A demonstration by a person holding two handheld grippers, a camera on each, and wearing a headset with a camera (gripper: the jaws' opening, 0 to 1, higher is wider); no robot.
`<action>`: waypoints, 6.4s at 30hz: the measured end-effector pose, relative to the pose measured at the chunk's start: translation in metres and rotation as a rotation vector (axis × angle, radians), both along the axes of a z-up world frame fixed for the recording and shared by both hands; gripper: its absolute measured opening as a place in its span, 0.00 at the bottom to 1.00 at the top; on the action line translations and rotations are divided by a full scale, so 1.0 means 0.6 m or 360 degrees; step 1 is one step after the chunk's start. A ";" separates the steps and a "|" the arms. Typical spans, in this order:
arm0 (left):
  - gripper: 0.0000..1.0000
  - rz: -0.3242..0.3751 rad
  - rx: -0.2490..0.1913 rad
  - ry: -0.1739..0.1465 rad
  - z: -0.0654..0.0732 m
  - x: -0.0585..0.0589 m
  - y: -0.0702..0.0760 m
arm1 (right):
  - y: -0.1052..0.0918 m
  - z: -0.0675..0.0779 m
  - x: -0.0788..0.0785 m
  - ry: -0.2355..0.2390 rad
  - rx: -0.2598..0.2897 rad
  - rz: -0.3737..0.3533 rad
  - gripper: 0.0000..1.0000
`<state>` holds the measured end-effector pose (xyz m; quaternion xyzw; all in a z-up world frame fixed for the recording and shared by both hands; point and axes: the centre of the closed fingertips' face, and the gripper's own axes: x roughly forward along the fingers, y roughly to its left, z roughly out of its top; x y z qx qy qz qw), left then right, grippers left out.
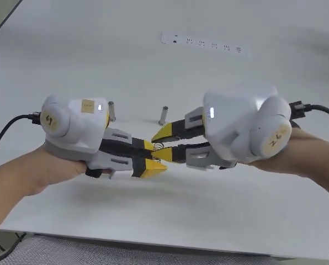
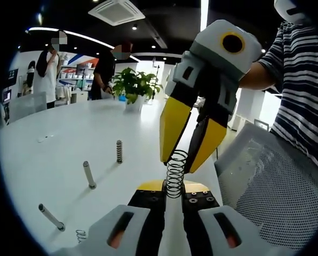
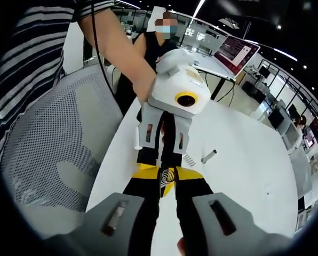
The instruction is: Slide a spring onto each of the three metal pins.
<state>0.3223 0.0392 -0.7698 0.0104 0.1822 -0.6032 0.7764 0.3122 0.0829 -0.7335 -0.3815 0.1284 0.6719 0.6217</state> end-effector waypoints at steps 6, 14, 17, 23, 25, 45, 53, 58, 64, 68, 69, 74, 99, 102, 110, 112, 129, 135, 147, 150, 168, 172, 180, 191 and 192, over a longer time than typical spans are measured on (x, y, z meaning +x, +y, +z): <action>0.08 0.0011 -0.0003 0.0002 0.000 0.001 0.004 | 0.001 0.001 -0.001 -0.0015 0.0013 0.0003 0.11; 0.08 0.0035 -0.0014 0.0024 -0.001 0.001 0.005 | 0.003 0.001 0.001 -0.0034 0.0006 0.0014 0.11; 0.09 0.0041 -0.0020 0.0024 0.002 0.003 0.006 | 0.003 0.002 0.002 -0.0034 0.0008 0.0010 0.11; 0.09 0.0053 -0.0029 0.0030 0.005 0.005 0.005 | 0.004 0.005 0.003 -0.0034 0.0004 0.0010 0.11; 0.09 0.0059 -0.0029 0.0034 0.005 0.005 0.005 | 0.004 0.005 0.003 -0.0039 -0.0002 0.0015 0.11; 0.17 0.0113 -0.0042 0.0030 0.007 0.011 0.011 | 0.008 0.007 0.011 -0.0065 -0.0006 0.0005 0.11; 0.18 0.0114 -0.0040 0.0036 0.006 0.012 0.011 | 0.010 0.010 0.010 -0.0064 -0.0012 0.0016 0.11; 0.22 0.0132 -0.0042 0.0029 0.007 0.015 0.012 | 0.009 0.007 0.008 -0.0083 -0.0038 0.0040 0.11; 0.28 0.0159 -0.0025 0.0019 0.005 0.017 0.017 | 0.008 0.007 0.007 -0.0094 -0.0047 0.0050 0.11; 0.34 0.0196 -0.0011 0.0016 0.002 0.020 0.026 | 0.008 0.008 0.009 -0.0112 -0.0056 0.0056 0.11; 0.34 0.0205 -0.0011 0.0020 0.002 0.020 0.028 | 0.007 0.009 0.010 -0.0119 -0.0058 0.0056 0.11; 0.42 0.0252 -0.0002 0.0014 0.000 0.023 0.038 | 0.007 0.009 0.013 -0.0131 -0.0063 0.0055 0.11; 0.89 0.0555 0.0058 -0.0014 -0.015 0.044 0.129 | 0.000 0.005 0.042 -0.0168 -0.0089 0.0010 0.11; 0.95 0.0582 0.0078 -0.0021 -0.017 0.045 0.141 | 0.000 0.006 0.044 -0.0174 -0.0093 0.0010 0.11; 0.97 0.0628 0.0056 -0.0083 -0.011 0.043 0.165 | -0.001 0.004 0.051 -0.0186 -0.0108 0.0008 0.11; 0.97 0.0628 0.0063 -0.0093 -0.011 0.042 0.171 | -0.003 0.004 0.053 -0.0183 -0.0107 -0.0002 0.11; 0.97 0.0719 0.0047 -0.0089 -0.012 0.037 0.209 | -0.026 -0.001 0.096 -0.0199 -0.0141 -0.0091 0.11; 0.97 0.0743 0.0056 -0.0081 -0.015 0.037 0.217 | -0.035 -0.002 0.132 -0.0194 -0.0140 -0.0170 0.11; 0.97 0.0751 0.0045 -0.0065 -0.015 0.036 0.219 | -0.035 0.011 0.179 -0.0230 -0.0165 -0.0229 0.11; 0.97 0.0753 0.0045 -0.0065 -0.015 0.036 0.220 | -0.031 0.010 0.188 -0.0223 -0.0181 -0.0233 0.11; 0.97 0.0764 0.0052 -0.0057 -0.018 0.034 0.223 | -0.016 -0.013 0.236 -0.0181 -0.0285 -0.0197 0.11; 0.97 0.0749 0.0057 -0.0053 -0.019 0.032 0.221 | -0.018 -0.022 0.243 -0.0161 -0.0298 -0.0218 0.11; 0.97 0.0756 0.0050 -0.0051 -0.019 0.033 0.223 | -0.017 -0.033 0.242 -0.0139 -0.0304 -0.0237 0.11; 0.97 0.0778 0.0056 -0.0044 -0.021 0.031 0.230 | -0.013 -0.046 0.245 -0.0113 -0.0317 -0.0248 0.11; 0.97 0.0778 0.0055 -0.0043 -0.021 0.030 0.231 | -0.014 -0.048 0.246 -0.0114 -0.0321 -0.0248 0.11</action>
